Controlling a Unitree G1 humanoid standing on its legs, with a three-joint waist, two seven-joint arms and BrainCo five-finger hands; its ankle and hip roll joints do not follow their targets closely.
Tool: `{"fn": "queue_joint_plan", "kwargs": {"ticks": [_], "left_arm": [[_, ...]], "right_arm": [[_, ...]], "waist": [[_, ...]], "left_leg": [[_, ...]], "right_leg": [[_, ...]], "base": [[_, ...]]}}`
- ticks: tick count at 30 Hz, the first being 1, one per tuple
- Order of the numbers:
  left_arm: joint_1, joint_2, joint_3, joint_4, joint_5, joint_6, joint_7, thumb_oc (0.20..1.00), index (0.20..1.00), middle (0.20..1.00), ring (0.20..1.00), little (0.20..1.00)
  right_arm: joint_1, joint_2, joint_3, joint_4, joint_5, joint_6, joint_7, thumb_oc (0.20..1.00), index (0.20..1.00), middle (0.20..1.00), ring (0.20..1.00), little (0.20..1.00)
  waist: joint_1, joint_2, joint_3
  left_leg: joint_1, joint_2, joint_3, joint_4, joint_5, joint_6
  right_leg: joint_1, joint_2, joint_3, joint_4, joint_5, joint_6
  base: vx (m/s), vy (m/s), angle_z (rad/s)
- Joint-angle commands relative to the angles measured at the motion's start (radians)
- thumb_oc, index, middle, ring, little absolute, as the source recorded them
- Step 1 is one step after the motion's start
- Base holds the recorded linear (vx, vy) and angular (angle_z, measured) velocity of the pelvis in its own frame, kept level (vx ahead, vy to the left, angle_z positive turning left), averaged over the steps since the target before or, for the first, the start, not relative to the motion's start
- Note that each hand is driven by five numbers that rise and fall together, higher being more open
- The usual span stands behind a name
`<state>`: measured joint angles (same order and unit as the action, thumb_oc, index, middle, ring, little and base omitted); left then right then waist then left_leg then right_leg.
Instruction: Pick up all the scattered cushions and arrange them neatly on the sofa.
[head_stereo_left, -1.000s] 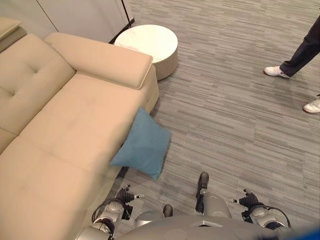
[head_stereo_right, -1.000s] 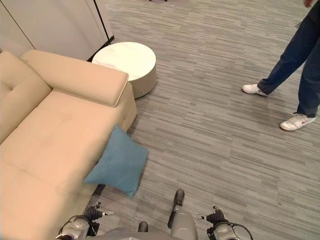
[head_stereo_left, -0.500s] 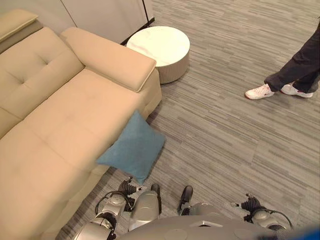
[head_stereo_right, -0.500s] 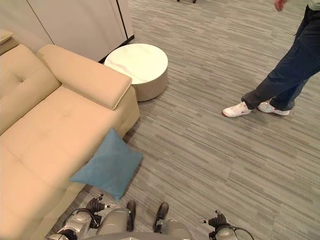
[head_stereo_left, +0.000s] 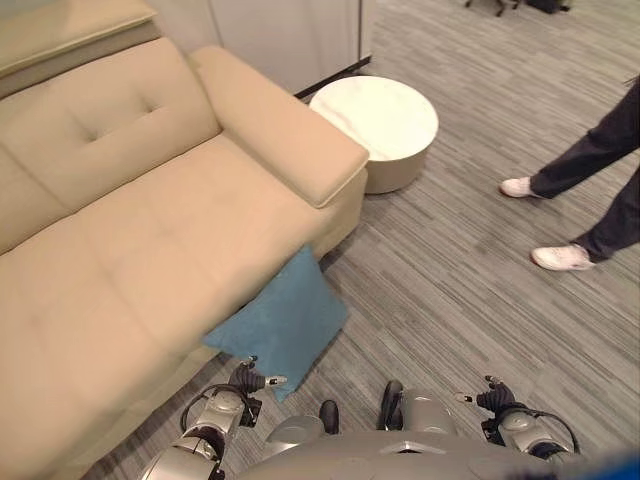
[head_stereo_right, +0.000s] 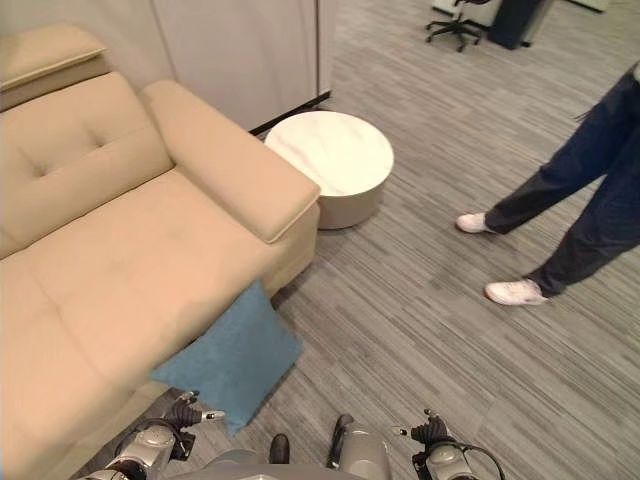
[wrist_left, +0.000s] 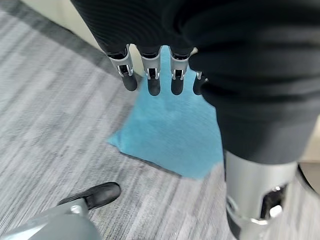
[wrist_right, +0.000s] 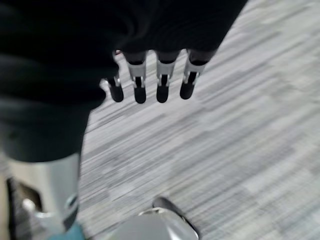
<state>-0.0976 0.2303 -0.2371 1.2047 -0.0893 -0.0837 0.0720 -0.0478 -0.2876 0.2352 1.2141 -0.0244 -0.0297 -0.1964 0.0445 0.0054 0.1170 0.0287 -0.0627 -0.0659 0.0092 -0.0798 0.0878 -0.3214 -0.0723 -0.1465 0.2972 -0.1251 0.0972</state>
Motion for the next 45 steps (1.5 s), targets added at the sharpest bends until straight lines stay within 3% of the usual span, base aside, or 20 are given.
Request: {"fn": "queue_joint_plan", "kwargs": {"ticks": [1, 4, 7, 9, 13, 15, 24, 29, 32, 35, 39, 43, 45], "left_arm": [[-0.004, -0.003, -0.021, 0.03, 0.023, -0.028, -0.001, 1.0, 1.0, 1.0, 1.0, 1.0], [0.005, -0.011, -0.021, 0.052, 0.035, -0.024, -0.005, 1.0, 1.0, 1.0, 1.0, 1.0], [0.012, -0.015, -0.02, 0.051, 0.041, -0.022, -0.009, 1.0, 1.0, 1.0, 1.0, 1.0], [0.004, -0.016, -0.021, 0.038, 0.031, -0.021, -0.008, 1.0, 1.0, 1.0, 1.0, 1.0], [-0.004, -0.017, -0.032, 0.011, 0.031, -0.022, -0.01, 1.0, 1.0, 1.0, 1.0, 1.0], [-0.007, -0.01, -0.03, 0.005, 0.035, -0.019, -0.011, 1.0, 1.0, 1.0, 1.0, 1.0], [0.022, 0.02, 0.003, 0.031, 0.053, -0.013, -0.013, 1.0, 1.0, 1.0, 1.0, 1.0], [0.021, 0.045, 0.008, 0.025, 0.056, -0.013, -0.015, 1.0, 1.0, 1.0, 1.0, 1.0], [0.017, 0.056, 0.009, 0.019, 0.045, -0.016, -0.012, 1.0, 1.0, 1.0, 1.0, 1.0], [0.02, 0.052, 0.015, 0.03, 0.044, -0.019, -0.01, 1.0, 1.0, 1.0, 1.0, 1.0], [0.02, 0.039, 0.012, 0.041, 0.053, -0.024, -0.016, 1.0, 1.0, 1.0, 1.0, 1.0], [0.008, 0.029, 0.005, 0.033, 0.044, -0.025, -0.016, 1.0, 1.0, 1.0, 1.0, 1.0], [0.01, 0.023, 0.006, 0.029, 0.03, -0.024, -0.014, 1.0, 1.0, 1.0, 1.0, 1.0]], "right_arm": [[0.012, -0.025, -0.015, 0.026, 0.013, -0.006, -0.002, 1.0, 1.0, 1.0, 1.0, 1.0], [0.018, -0.028, -0.014, 0.028, 0.011, -0.017, -0.001, 1.0, 1.0, 1.0, 1.0, 1.0], [0.011, -0.037, -0.001, 0.018, 0.011, -0.029, 0.004, 1.0, 1.0, 1.0, 1.0, 1.0], [0.003, -0.051, 0.007, 0.006, 0.015, -0.033, 0.003, 1.0, 1.0, 1.0, 1.0, 1.0], [0.013, -0.052, -0.003, 0.007, 0.028, -0.031, 0.004, 1.0, 1.0, 1.0, 1.0, 1.0], [0.009, -0.047, -0.011, 0.012, 0.034, -0.028, 0.006, 1.0, 1.0, 1.0, 1.0, 1.0], [0.002, -0.021, 0.008, 0.005, 0.001, -0.024, 0.018, 1.0, 1.0, 1.0, 1.0, 1.0], [-0.01, -0.012, 0.014, -0.006, -0.001, -0.021, 0.028, 1.0, 1.0, 1.0, 1.0, 1.0], [-0.013, -0.013, 0.027, -0.009, -0.003, -0.022, 0.026, 1.0, 1.0, 1.0, 1.0, 1.0], [-0.015, -0.019, 0.035, -0.01, -0.014, -0.021, 0.026, 1.0, 1.0, 1.0, 1.0, 1.0], [-0.01, -0.037, 0.021, -0.006, -0.012, -0.031, 0.019, 1.0, 1.0, 1.0, 1.0, 1.0], [-0.019, -0.053, 0.025, -0.004, -0.005, -0.036, 0.018, 1.0, 1.0, 1.0, 1.0, 1.0], [-0.024, -0.057, 0.029, -0.003, -0.002, -0.036, 0.017, 1.0, 1.0, 1.0, 1.0, 1.0]], "waist": [[-0.061, -0.047, 0.018], [-0.066, -0.055, 0.009], [-0.057, -0.064, 0.002], [-0.054, -0.07, 0.006], [-0.073, -0.063, 0.003], [-0.077, -0.069, 0.002], [-0.052, -0.089, -0.018], [-0.045, -0.087, -0.014], [-0.049, -0.082, -0.008], [-0.052, -0.077, 0.001], [-0.062, -0.081, 0.002], [-0.061, -0.095, 0.023], [-0.058, -0.092, 0.024]], "left_leg": [[-0.022, -0.039, -0.061, 0.059, -0.013, -0.092], [-0.02, -0.038, -0.118, 0.07, -0.022, -0.103], [-0.049, -0.003, -0.122, 0.097, -0.025, -0.125], [-0.108, 0.013, -0.062, 0.147, -0.021, -0.138], [-0.154, 0.106, 0.207, 0.134, 0.026, -0.137], [-0.169, 0.13, 0.286, 0.133, 0.04, -0.143], [-0.132, 0.09, 0.256, 0.065, 0.03, -0.123], [-0.121, 0.065, 0.236, 0.044, 0.024, -0.105], [-0.085, 0.046, 0.212, 0.006, 0.031, -0.103], [-0.047, 0.027, 0.193, -0.032, 0.037, -0.103], [-0.044, 0.011, 0.169, 0.007, 0.01, -0.123], [-0.145, 0.033, 0.174, 0.226, -0.021, -0.164], [-0.17, 0.054, 0.173, 0.244, -0.025, -0.163]], "right_leg": [[0.079, 0.023, 0.173, -0.204, 0.195, 0.081], [0.121, 0.0, 0.132, -0.23, 0.197, 0.069], [0.181, 0.007, 0.092, -0.275, 0.178, 0.053], [0.215, 0.0, 0.048, -0.302, 0.157, 0.043], [0.265, -0.014, -0.066, -0.335, 0.128, 0.039], [0.275, -0.024, -0.111, -0.337, 0.134, 0.04], [0.294, -0.055, -0.127, -0.319, 0.14, 0.063], [0.251, -0.073, -0.106, -0.207, 0.129, 0.071], [0.204, -0.022, -0.073, -0.194, 0.127, 0.06], [0.163, 0.006, -0.106, -0.222, 0.147, 0.055], [0.212, 0.006, -0.11, -0.294, 0.159, 0.052], [0.265, -0.007, -0.114, -0.328, 0.152, 0.03], [0.282, -0.006, -0.114, -0.339, 0.142, 0.026]], "base": [[0.23, -0.136, 2.53], [0.2, -0.209, 2.24], [0.1, -0.247, 1.51], [0.0, -0.187, 1.04], [-0.04, -0.024, 1.07], [0.02, 0.026, 1.11], [0.08, 0.138, 0.18], [0.05, 0.152, 0.0], [0.1, 0.079, 0.11], [0.14, 0.017, 0.01], [0.14, -0.092, 0.32], [0.02, -0.084, 0.71], [0.04, 0.028, 0.0]]}}
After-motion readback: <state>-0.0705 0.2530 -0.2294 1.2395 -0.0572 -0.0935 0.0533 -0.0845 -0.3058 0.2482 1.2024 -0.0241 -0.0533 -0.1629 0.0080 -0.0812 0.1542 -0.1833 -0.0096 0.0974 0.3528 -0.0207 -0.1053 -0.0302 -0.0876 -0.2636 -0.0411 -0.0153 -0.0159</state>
